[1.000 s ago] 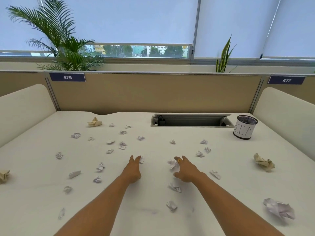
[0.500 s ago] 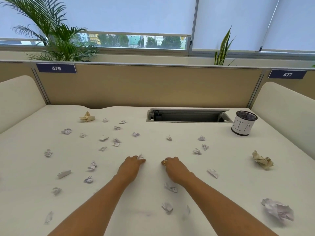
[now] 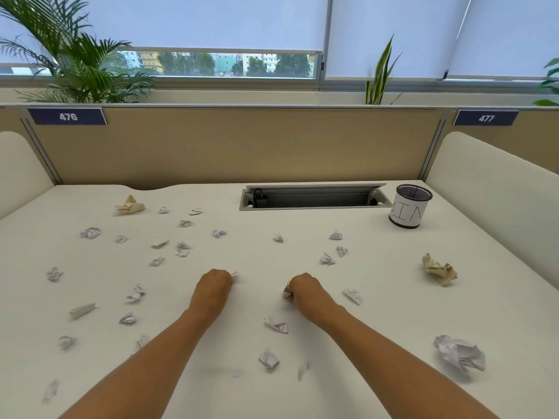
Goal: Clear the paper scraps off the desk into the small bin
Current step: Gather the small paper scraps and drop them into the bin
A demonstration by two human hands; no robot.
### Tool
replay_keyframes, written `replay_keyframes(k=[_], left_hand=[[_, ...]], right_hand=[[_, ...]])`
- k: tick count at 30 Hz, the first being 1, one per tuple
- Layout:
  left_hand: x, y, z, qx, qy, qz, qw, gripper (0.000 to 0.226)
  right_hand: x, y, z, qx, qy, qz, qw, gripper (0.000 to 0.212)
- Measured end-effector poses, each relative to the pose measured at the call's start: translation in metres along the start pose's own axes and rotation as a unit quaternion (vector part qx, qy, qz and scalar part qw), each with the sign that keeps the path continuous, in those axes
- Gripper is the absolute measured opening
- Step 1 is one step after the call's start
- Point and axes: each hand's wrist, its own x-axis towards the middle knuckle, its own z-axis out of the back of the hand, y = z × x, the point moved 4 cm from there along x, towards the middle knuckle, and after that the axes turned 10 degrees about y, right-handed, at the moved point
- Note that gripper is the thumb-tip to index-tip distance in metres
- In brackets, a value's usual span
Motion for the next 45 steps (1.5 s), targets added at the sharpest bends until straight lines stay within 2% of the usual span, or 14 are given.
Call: replay_keyframes(k=[4,9,19,27,30,35,40,43,45], left_hand=[[0.008,-0.02,0.01,-0.091,-0.029,-0.01,0.995,0.023],[0.037,-0.067,0.025,-0.153,-0.046,-0.028,0.987,0.023],[0.099,-0.18,0.031,-0.136,-0.012,-0.093,0.986,0.02],[0.154,-0.226,0.027,-0.154,0.013,-0.102,0.983,0.025],[0.174,-0.246,0.032,-0.157,0.02,-0.114,0.981,0.024],[0.199,-0.292,0.051,-0.167,0.005,-0.157,0.973,0.023],[0.215,-0.344,0.068,-0.199,0.015,-0.208,0.958,0.024],[0.225,-0.371,0.076,-0.212,-0.004,-0.223,0.952,0.024],[0.231,-0.387,0.079,-0.22,-0.008,-0.231,0.948,0.022]], right_hand=[[-0.002,-0.025,0.017,0.031,-0.043,-0.02,0.998,0.027],[-0.008,-0.064,0.05,0.046,-0.08,-0.045,0.995,0.02],[0.002,-0.164,0.156,0.034,-0.177,-0.115,0.977,0.021],[0.021,-0.232,0.241,-0.006,-0.254,-0.189,0.948,0.021],[0.032,-0.254,0.254,0.004,-0.276,-0.216,0.937,0.021],[0.046,-0.283,0.262,0.026,-0.259,-0.251,0.932,0.024],[0.052,-0.298,0.27,0.052,-0.258,-0.244,0.933,0.043],[0.048,-0.305,0.272,0.103,-0.3,-0.225,0.921,0.045],[0.043,-0.307,0.272,0.158,-0.347,-0.21,0.9,0.041]])
